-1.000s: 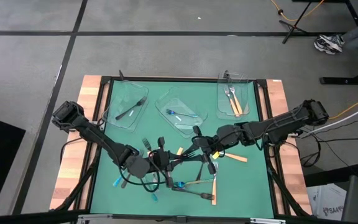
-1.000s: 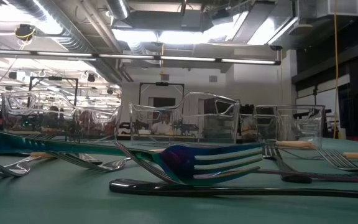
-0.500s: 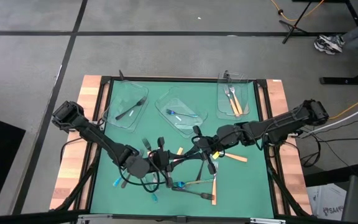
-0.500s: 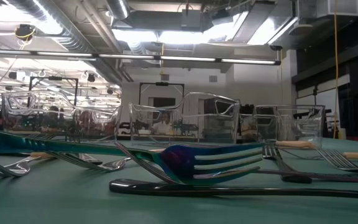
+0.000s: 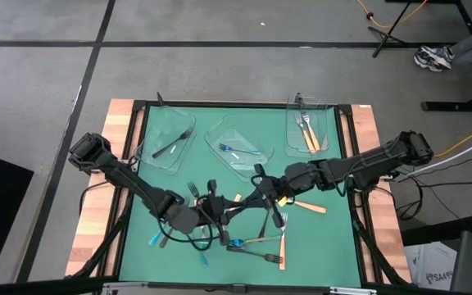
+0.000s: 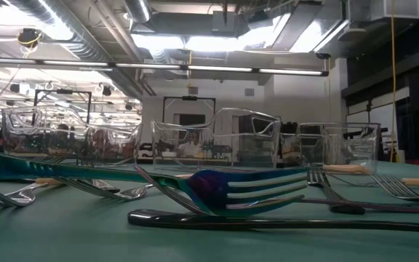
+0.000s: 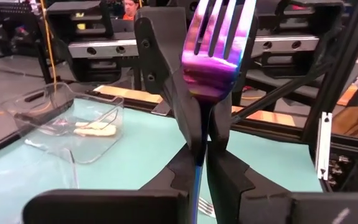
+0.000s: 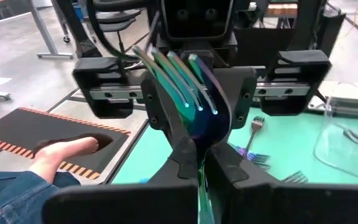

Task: Sort silverware by color (type)
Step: Put the blue fork into the center transparent bin

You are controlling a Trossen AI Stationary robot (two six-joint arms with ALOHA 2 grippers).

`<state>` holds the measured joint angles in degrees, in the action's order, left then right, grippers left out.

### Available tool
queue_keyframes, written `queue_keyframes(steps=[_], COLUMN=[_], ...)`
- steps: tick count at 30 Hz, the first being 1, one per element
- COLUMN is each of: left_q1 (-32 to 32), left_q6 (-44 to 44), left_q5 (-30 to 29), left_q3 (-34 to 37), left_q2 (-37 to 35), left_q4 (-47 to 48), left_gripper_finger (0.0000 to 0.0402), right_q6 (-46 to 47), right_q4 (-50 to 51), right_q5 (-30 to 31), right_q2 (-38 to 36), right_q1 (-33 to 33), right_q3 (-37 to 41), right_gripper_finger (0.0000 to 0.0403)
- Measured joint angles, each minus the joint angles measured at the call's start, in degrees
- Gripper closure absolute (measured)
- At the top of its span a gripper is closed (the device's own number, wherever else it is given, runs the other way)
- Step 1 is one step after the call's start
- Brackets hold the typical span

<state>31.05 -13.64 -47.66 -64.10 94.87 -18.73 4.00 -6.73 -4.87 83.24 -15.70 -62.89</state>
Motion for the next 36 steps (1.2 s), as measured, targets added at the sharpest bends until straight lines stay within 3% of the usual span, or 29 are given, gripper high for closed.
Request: queue_keyframes(steps=[11, 27, 36], left_q1=[-1.51, -3.67, -3.67], left_q6=[-15.71, -19.54, -23.83], left_q5=[0.36, 2.86, 8.76], left_q3=[-0.04, 0.0, 0.0], left_q2=[0.0, 0.09, 0.09], left_q4=[13.27, 20.85, 21.35], left_gripper_finger=[0.037, 0.0367, 0.0316], right_q6=[5.16, 5.8, 2.97], right_q4=[1.99, 5.79, 5.76], right_q5=[-10.49, -16.85, -17.24], right_q2=[0.0, -0.61, -0.79], right_q1=[6.26, 15.72, 21.68], right_q3=[0.0, -0.11, -0.09], right_gripper_finger=[0.0401, 0.0401, 0.0401])
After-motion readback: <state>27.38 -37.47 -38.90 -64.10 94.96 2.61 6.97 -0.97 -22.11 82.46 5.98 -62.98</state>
